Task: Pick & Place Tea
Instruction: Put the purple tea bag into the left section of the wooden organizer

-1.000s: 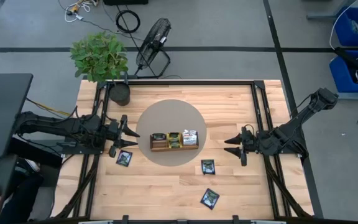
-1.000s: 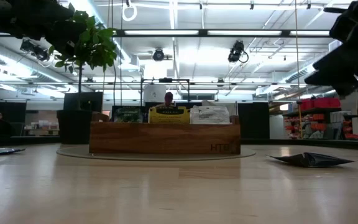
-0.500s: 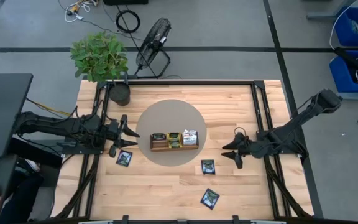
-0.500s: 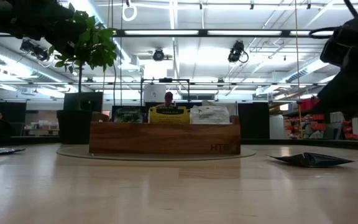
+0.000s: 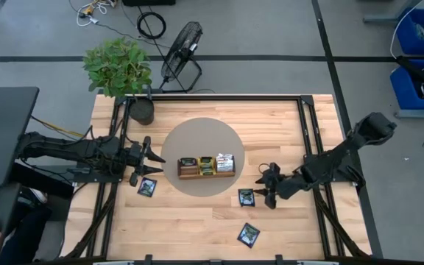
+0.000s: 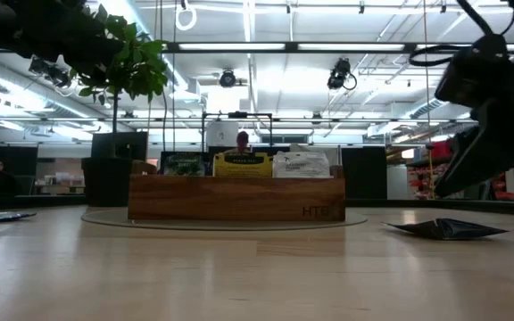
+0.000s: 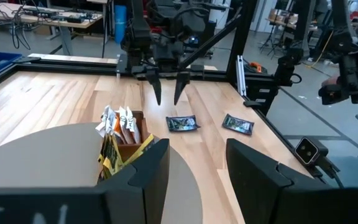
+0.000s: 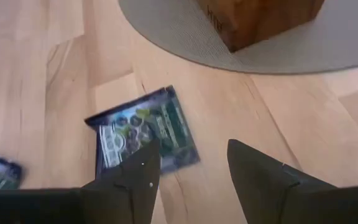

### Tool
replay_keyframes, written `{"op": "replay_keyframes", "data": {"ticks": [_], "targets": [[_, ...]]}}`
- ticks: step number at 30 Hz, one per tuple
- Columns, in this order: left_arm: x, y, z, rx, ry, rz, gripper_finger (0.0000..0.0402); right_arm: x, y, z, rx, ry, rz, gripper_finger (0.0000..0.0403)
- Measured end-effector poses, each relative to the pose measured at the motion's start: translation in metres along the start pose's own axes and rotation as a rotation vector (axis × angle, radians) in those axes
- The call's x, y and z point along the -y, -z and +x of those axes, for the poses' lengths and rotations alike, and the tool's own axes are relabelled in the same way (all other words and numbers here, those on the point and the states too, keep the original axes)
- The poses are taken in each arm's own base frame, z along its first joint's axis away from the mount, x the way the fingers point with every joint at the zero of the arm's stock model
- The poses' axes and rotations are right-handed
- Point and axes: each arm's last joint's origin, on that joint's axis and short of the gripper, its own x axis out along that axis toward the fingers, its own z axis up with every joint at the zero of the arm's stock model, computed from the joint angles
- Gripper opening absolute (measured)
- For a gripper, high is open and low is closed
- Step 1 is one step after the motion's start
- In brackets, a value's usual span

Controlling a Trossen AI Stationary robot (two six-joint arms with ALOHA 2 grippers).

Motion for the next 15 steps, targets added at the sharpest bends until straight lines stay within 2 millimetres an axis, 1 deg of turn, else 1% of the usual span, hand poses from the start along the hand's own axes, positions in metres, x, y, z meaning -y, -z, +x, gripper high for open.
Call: {"op": "replay_keyframes", "data": {"ticks": [5,7,11,15], "targets": [[0.000,0.000,0.000,-0.003,-0.001,0.000,0.0165,-0.014,-0.008,0.013,-0.017,0.010,-0.069,0.0196],[0.000,0.000,0.000,-0.004,0.000,0.000,0.0165,-0.018,-0.010,0.018,-0.052,0.012,-0.090,0.0196],[0.000,0.000,0.000,-0.004,0.000,0.001,0.0165,-0.014,-0.001,0.028,-0.138,0.080,-0.098,0.0196],[0.000,0.001,0.000,-0.007,-0.001,0.001,0.0165,-0.014,0.001,0.034,-0.132,0.095,-0.104,0.0196]]}}
